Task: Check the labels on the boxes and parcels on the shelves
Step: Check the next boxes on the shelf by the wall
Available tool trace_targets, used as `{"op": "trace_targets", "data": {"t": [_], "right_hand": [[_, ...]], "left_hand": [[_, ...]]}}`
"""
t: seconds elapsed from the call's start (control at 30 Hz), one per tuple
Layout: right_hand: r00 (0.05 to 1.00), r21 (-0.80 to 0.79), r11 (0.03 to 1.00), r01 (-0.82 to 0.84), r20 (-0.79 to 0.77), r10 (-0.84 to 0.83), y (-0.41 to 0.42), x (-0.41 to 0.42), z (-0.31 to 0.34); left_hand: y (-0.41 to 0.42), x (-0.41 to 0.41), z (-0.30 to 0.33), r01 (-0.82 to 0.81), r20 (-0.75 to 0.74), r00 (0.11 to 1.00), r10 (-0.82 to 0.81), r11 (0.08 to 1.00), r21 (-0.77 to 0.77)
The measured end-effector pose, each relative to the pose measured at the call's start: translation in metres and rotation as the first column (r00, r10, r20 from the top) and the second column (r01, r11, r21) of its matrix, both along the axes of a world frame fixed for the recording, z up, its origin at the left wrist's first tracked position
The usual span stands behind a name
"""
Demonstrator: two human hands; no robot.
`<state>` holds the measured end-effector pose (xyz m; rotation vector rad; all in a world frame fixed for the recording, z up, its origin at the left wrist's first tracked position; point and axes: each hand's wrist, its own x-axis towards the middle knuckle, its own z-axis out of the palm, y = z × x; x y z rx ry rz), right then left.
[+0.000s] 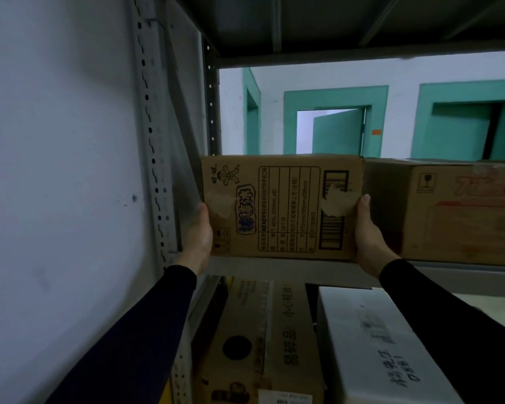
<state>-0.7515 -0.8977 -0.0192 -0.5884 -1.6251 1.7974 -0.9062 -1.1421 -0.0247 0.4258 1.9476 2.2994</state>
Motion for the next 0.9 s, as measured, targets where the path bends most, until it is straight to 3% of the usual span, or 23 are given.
{"op": "trace_targets", "data": {"t": [0.33, 0.9], "right_hand": [[1.0, -0.02, 1.0, 0.012, 0.007, -0.012, 0.005, -0.017, -0.002], [1.0, 0.017, 0.999, 0.027, 0.01, -0.027, 0.002, -0.022, -0.007]], "left_hand": [[0.007, -0.02, 0.001, -0.073, -0.027, 0.997, 0.07, 0.989, -0.128], [0.01, -0.031, -0.002, -0.078, 0.008, 0.997, 0.079, 0.993, -0.092]]}}
